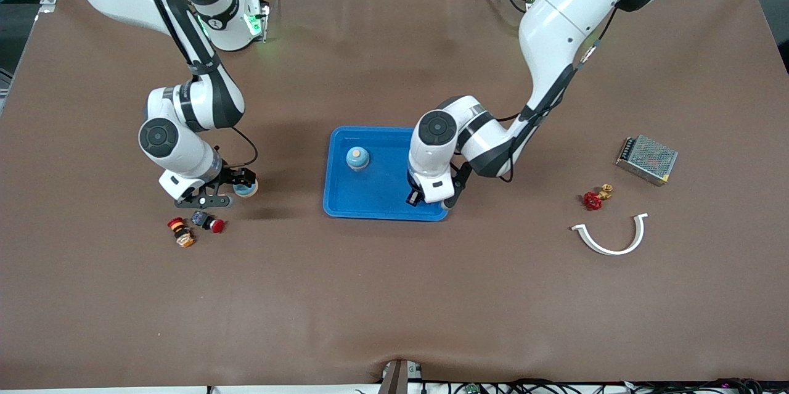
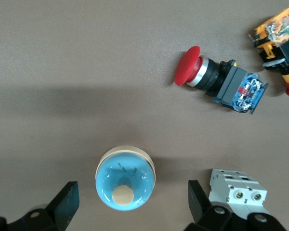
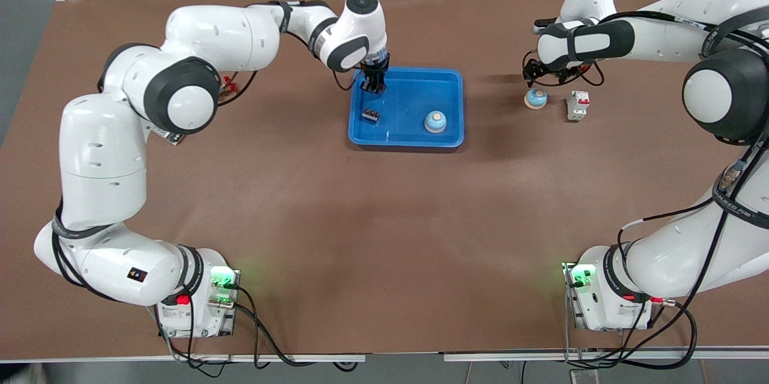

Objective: Place electrolytic capacitor and blue bell in tray
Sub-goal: 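Carry the capacitor to the tray while the right gripper grasps the bell, then release the capacitor in the tray while the right gripper lifts the bell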

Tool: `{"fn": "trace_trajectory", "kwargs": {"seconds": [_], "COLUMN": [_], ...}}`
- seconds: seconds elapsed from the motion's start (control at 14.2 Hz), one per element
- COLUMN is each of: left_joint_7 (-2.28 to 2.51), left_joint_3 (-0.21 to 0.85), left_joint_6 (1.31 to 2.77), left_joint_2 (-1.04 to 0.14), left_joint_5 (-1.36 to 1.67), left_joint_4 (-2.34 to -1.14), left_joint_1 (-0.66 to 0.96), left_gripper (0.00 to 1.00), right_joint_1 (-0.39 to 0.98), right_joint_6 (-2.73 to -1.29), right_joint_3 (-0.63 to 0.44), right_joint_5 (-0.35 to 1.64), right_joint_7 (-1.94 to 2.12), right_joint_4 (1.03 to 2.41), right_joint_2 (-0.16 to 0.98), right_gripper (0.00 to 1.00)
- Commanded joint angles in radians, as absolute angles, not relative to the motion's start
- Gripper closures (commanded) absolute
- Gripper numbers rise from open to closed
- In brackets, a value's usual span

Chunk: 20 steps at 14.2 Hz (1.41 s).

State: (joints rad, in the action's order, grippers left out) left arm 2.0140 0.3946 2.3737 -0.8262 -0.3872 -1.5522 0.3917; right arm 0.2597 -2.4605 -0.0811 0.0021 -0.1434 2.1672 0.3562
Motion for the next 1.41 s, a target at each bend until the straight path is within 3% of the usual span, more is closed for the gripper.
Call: {"fn": "trace_trajectory", "kwargs": {"seconds": [0.0, 0.07, 0.14, 0.28, 0.77, 1.34], "left_joint_7": [2.034, 2.036, 2.034, 2.034, 2.005, 1.674], "left_joint_3": [0.382, 0.382, 0.382, 0.382, 0.382, 0.393], "left_joint_6": [2.396, 2.396, 2.396, 2.396, 2.353, 2.14], "left_joint_2": [-0.839, -0.839, -0.841, -0.847, -0.787, -0.655], "left_joint_5": [-0.377, -0.377, -0.379, -0.377, -0.387, -0.371], "left_joint_4": [-1.545, -1.545, -1.545, -1.545, -1.493, -1.442], "left_joint_1": [0.403, 0.403, 0.405, 0.403, 0.384, 0.304], "left_gripper": [1.0, 0.98, 0.86, 0.03, 0.0, 0.0], "right_joint_1": [0.245, 0.245, 0.247, 0.252, 0.253, 0.253], "right_joint_6": [-2.485, -2.49, -2.497, -2.528, -2.56, -2.574], "right_joint_3": [-0.069, -0.069, -0.068, -0.067, -0.067, -0.064], "right_joint_5": [-0.015, -0.015, -0.015, -0.014, -0.014, -0.014], "right_joint_7": [-0.147, -0.149, -0.149, -0.149, -0.15, -0.155], "right_joint_4": [2.177, 2.177, 2.18, 2.194, 2.198, 2.2], "right_joint_2": [0.367, 0.377, 0.382, 0.388, 0.416, 0.437], "right_gripper": [0.0, 0.0, 0.0, 0.0, 0.0, 0.0]}}
